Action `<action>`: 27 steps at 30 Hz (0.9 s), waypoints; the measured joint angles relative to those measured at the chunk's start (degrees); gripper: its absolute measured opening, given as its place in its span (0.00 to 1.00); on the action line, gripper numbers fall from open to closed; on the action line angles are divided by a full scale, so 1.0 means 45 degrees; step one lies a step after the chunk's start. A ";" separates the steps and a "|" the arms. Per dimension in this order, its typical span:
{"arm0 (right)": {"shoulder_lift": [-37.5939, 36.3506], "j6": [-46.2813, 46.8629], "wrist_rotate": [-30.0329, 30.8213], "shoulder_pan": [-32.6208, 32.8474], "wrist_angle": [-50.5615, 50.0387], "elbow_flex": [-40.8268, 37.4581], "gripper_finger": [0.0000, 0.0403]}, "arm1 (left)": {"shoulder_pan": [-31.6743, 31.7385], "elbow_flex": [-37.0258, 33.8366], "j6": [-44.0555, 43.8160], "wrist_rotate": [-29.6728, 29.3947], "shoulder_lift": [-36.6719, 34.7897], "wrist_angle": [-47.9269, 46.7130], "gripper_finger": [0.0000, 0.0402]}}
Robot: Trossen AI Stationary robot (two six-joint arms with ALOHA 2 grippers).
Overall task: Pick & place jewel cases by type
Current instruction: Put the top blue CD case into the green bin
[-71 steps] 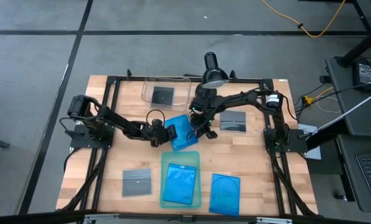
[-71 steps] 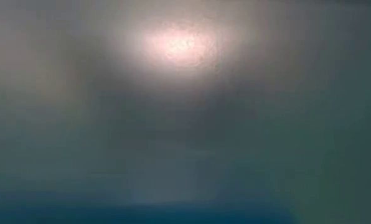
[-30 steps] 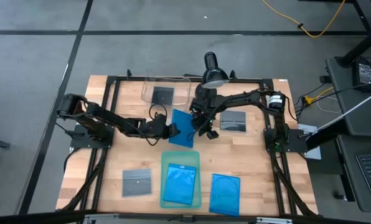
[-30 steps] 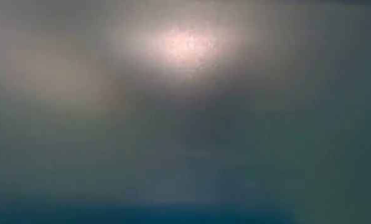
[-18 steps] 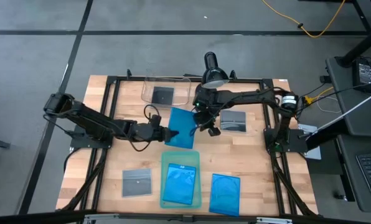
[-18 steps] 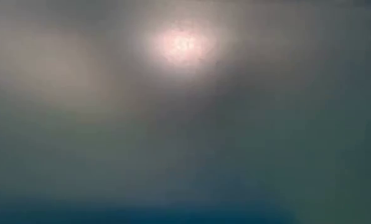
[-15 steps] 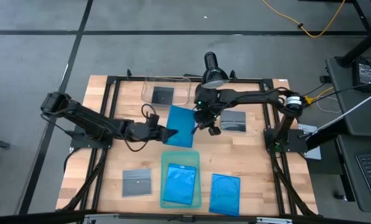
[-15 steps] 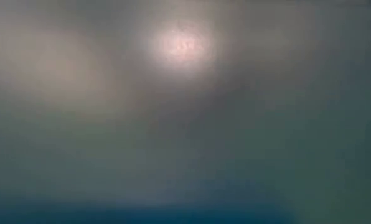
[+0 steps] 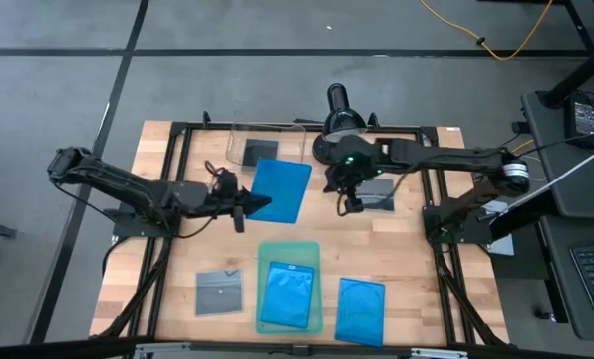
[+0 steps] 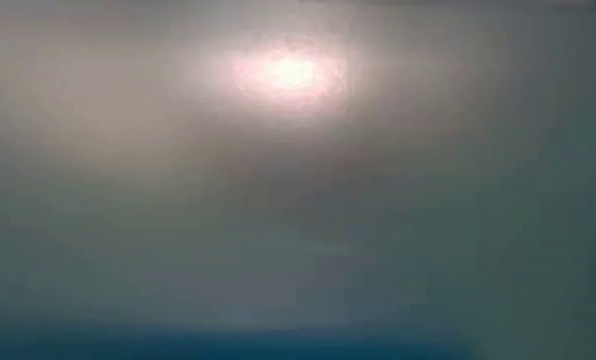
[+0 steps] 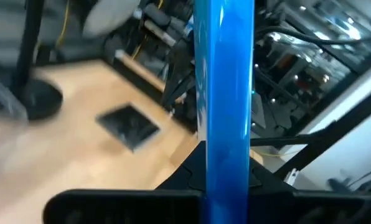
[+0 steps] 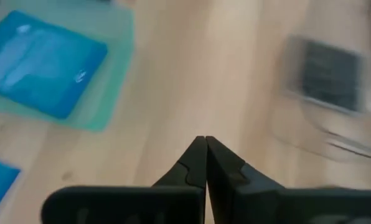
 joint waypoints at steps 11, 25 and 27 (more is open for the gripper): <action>-0.1821 0.2838 0.2868 0.0396 0.0097 0.0000 0.01 | -0.0198 0.0561 0.7922 -0.1098 -0.1617 -0.0128 0.02; -0.2001 0.3294 0.2839 0.0396 0.0287 0.0010 0.01 | -0.1052 0.5674 1.4413 -0.5468 0.0627 -0.5354 0.02; -0.2006 0.3294 0.2839 0.0396 0.0287 0.0010 0.01 | -0.1270 0.6252 1.5437 -0.6338 0.1219 -0.5717 0.02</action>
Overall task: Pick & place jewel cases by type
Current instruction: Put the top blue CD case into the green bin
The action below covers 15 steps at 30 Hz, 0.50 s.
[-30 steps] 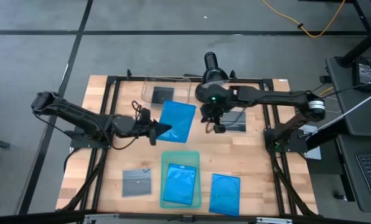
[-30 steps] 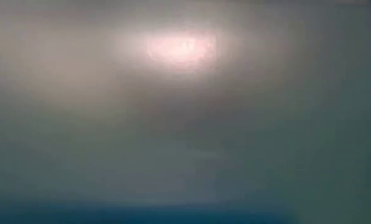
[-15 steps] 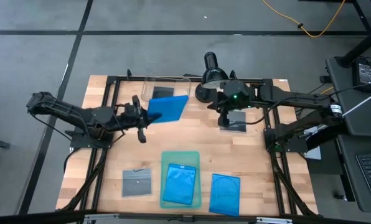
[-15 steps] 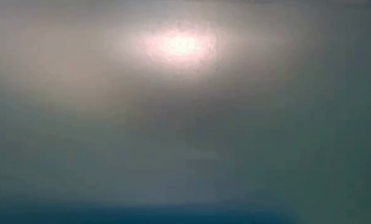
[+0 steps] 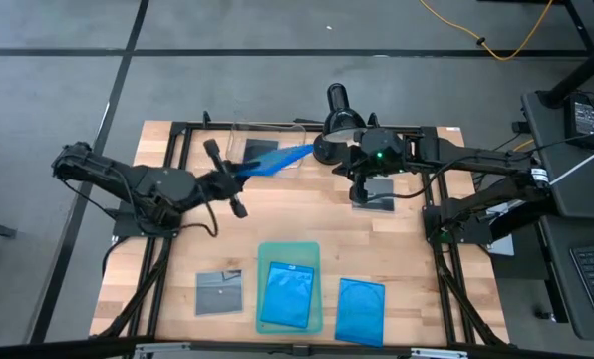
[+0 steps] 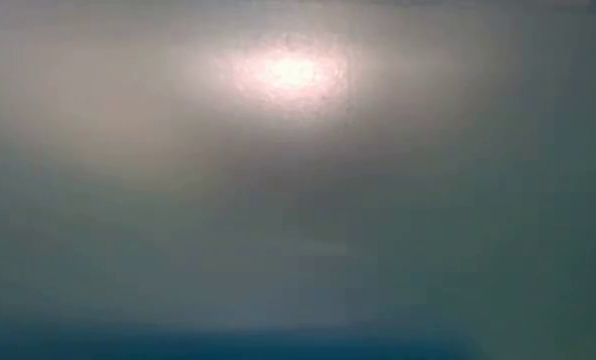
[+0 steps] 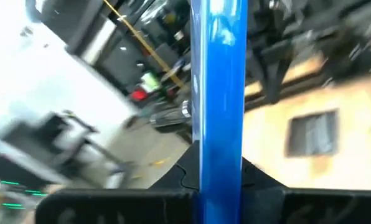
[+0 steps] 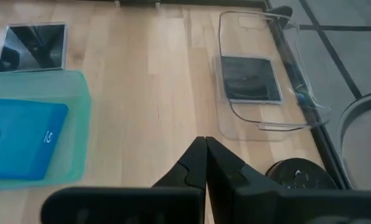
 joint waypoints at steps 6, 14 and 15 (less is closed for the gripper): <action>0.0001 -0.0008 0.0124 -0.0005 -0.0007 0.0000 0.01 | -0.0348 0.1191 0.3921 -0.3904 0.1832 0.0148 0.02; 0.0000 -0.0039 0.0301 -0.0009 -0.0009 0.0000 0.01 | -0.0376 0.1684 0.6044 -0.5167 0.3276 0.0035 0.02; 0.0000 -0.0039 0.0301 -0.0005 -0.0019 0.0000 0.01 | -0.0366 0.1684 0.6044 -0.5158 0.3376 0.0039 0.02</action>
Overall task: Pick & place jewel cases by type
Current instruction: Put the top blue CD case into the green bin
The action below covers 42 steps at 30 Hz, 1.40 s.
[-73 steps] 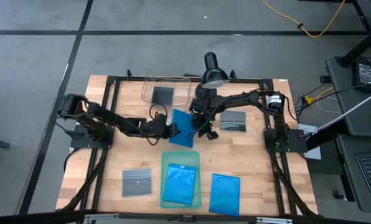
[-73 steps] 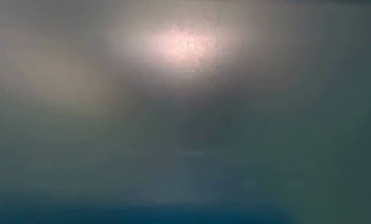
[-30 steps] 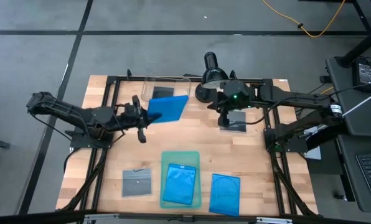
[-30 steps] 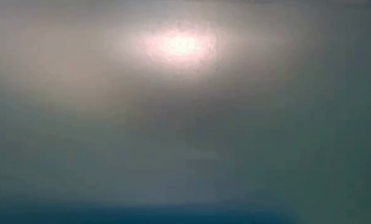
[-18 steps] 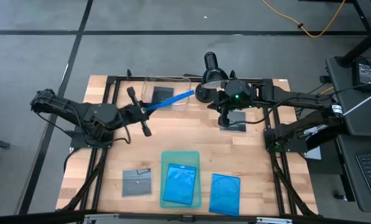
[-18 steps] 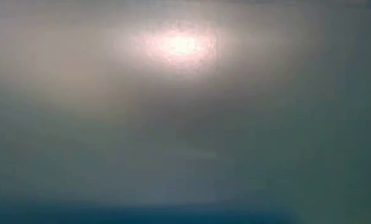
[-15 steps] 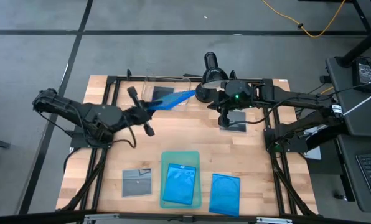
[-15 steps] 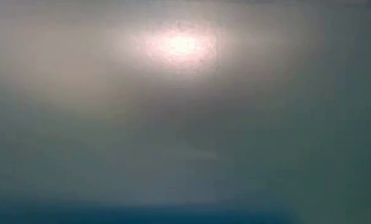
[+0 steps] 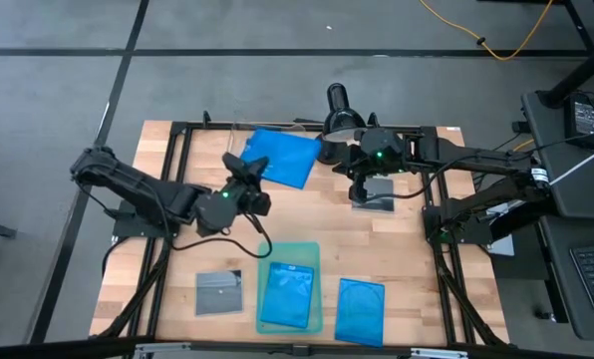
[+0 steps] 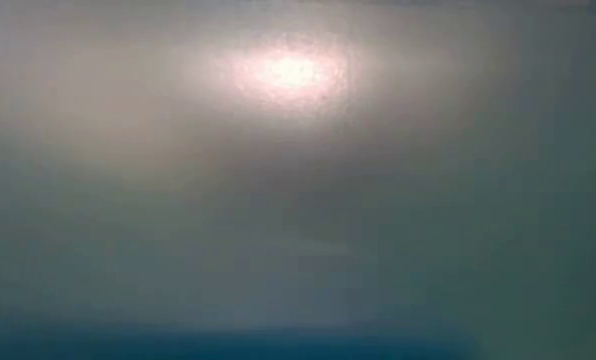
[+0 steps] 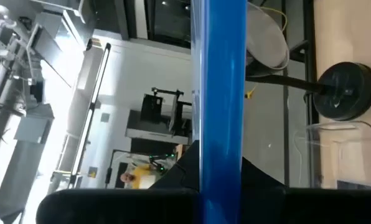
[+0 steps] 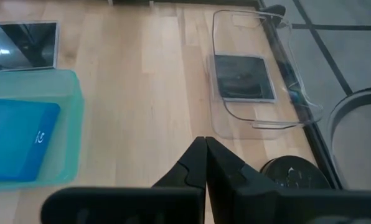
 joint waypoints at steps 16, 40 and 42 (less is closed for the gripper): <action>0.0000 -0.0007 0.0008 0.0000 -0.0008 0.0000 0.01 | -0.0005 -0.0010 -0.4893 -0.0086 0.0056 0.1301 0.02; 0.0000 -0.0709 0.0015 -0.0010 -0.0234 0.0001 0.01 | 0.0872 -0.0015 -2.1559 0.8838 -0.1310 -0.0300 0.02; 0.0000 -0.0706 0.0015 -0.0010 -0.0234 0.0001 0.01 | 0.0711 -0.0015 -2.1854 0.8848 -0.1300 -0.0587 0.02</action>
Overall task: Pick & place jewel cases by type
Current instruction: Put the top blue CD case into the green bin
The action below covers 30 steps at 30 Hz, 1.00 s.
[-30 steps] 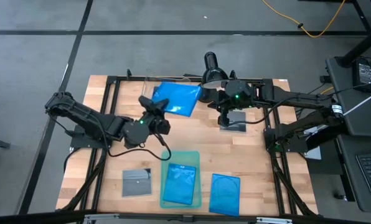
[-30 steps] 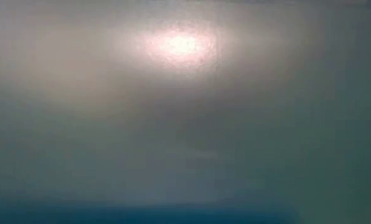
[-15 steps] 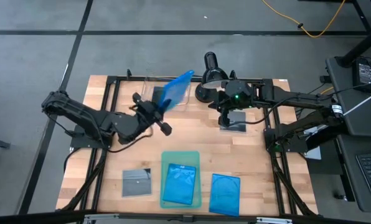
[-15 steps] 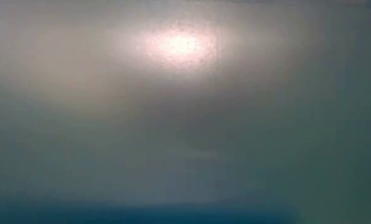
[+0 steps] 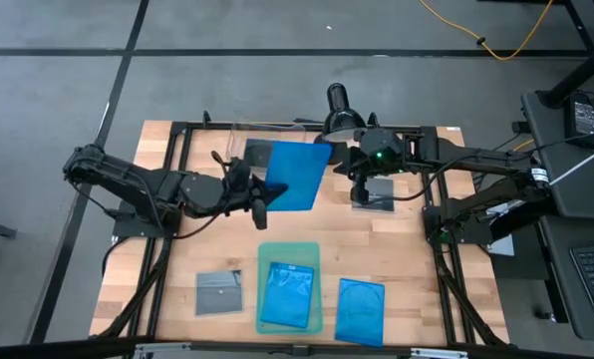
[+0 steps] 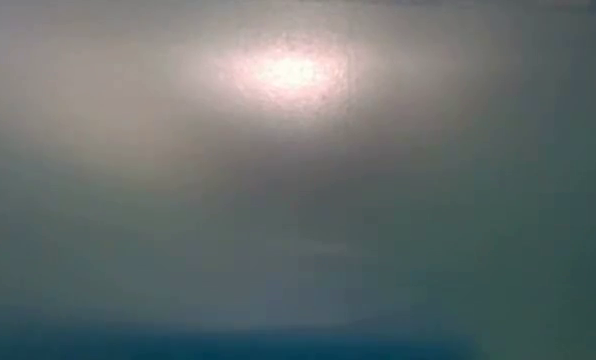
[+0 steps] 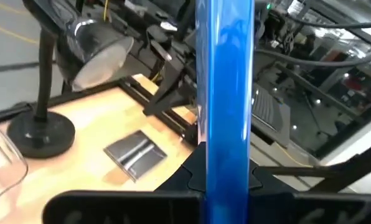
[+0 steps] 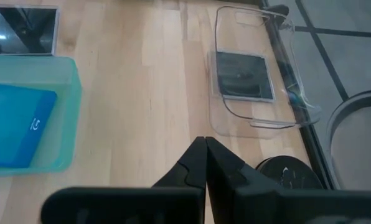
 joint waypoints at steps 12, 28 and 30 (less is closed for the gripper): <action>-0.0005 -0.0100 -0.0145 0.0005 -0.0145 0.0004 0.01 | -0.2148 -0.0003 -0.2939 -0.0799 0.0826 -0.1213 0.02; -0.0010 -0.2322 -0.0858 0.0656 -0.0772 0.0004 0.01 | -0.5421 -0.0005 -1.1441 -0.4429 0.5394 0.1158 0.01; -0.0010 -0.2457 -0.1157 0.0665 -0.0765 0.0004 0.01 | -0.5590 -0.0005 -1.2186 -0.4369 0.6124 0.1894 0.01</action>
